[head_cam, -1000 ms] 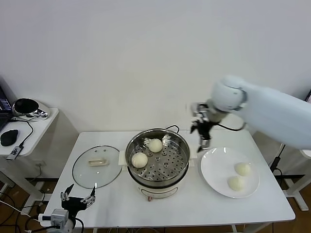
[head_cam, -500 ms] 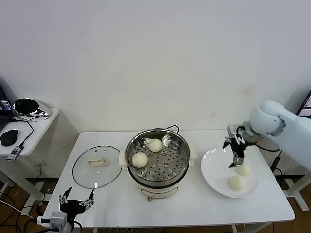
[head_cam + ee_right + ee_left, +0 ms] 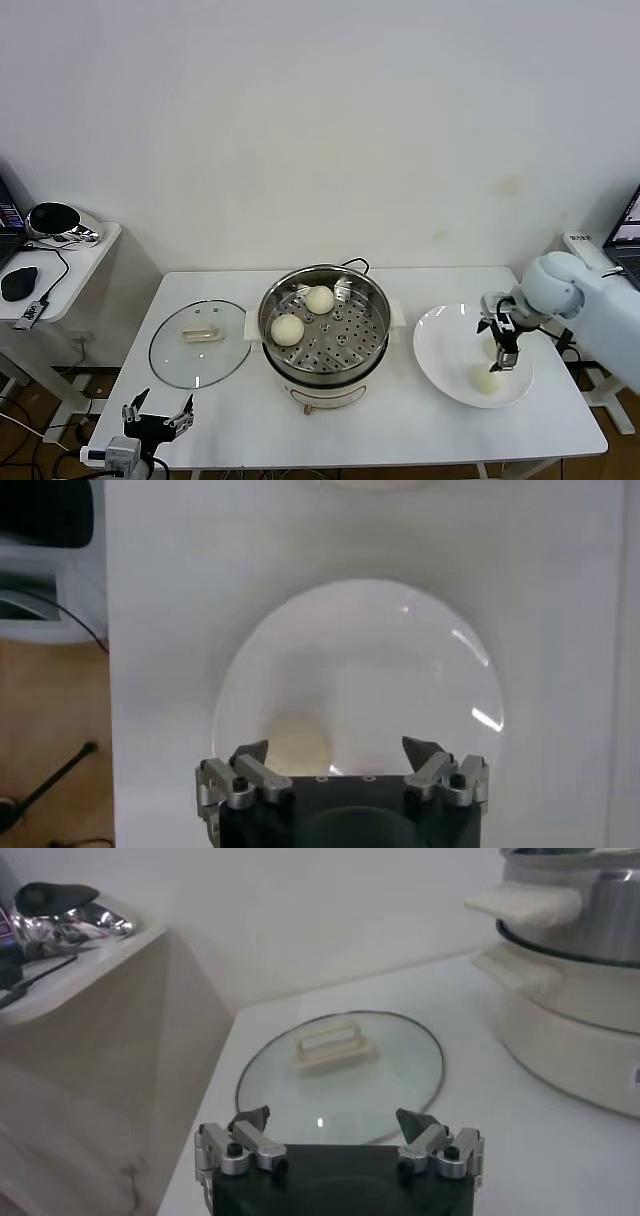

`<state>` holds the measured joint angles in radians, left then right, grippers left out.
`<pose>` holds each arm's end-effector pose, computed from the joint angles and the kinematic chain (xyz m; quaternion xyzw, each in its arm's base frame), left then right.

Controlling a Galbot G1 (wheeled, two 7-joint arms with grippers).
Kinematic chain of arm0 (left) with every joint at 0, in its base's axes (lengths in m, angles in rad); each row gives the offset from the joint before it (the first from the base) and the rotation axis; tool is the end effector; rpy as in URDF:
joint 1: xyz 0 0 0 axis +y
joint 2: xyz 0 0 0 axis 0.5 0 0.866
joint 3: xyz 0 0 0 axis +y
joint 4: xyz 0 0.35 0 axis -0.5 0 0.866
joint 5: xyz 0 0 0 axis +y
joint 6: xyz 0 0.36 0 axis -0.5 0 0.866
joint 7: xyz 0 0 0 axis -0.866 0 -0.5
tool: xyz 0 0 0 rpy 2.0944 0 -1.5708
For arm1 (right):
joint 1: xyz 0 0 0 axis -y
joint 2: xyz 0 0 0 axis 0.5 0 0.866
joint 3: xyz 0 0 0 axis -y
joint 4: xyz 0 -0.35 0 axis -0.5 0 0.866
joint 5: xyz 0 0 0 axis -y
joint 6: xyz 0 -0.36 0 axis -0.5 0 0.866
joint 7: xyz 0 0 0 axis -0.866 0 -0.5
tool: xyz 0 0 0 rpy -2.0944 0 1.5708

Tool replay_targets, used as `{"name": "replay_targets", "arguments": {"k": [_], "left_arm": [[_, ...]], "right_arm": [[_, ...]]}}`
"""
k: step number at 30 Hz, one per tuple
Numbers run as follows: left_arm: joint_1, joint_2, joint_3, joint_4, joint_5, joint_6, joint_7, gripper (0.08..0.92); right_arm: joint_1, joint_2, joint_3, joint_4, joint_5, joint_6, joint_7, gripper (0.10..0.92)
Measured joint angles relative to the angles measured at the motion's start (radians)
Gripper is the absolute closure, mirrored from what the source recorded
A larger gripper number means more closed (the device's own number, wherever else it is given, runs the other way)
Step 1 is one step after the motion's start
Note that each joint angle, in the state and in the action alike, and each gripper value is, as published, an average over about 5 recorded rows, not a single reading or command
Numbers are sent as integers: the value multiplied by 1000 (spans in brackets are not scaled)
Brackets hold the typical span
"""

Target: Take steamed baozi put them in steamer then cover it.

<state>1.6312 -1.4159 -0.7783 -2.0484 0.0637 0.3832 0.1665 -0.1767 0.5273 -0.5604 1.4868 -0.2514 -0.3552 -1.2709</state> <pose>0.1644 0.1081 -0.3123 0.0186 -0.9617 -0.1259 0.2427 0.4639 -0.1690 -0.1715 0.4764 -0.5267 0.5331 0.4599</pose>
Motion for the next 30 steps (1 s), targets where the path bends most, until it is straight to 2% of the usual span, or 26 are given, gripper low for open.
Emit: {"name": "replay_targets", "arguments": {"k": [30], "left_arm": [[-1,-9,0,25,9,0,-1,177]], "right_arm": [[-137,85,84,-144,-107,46,33,203]]}}
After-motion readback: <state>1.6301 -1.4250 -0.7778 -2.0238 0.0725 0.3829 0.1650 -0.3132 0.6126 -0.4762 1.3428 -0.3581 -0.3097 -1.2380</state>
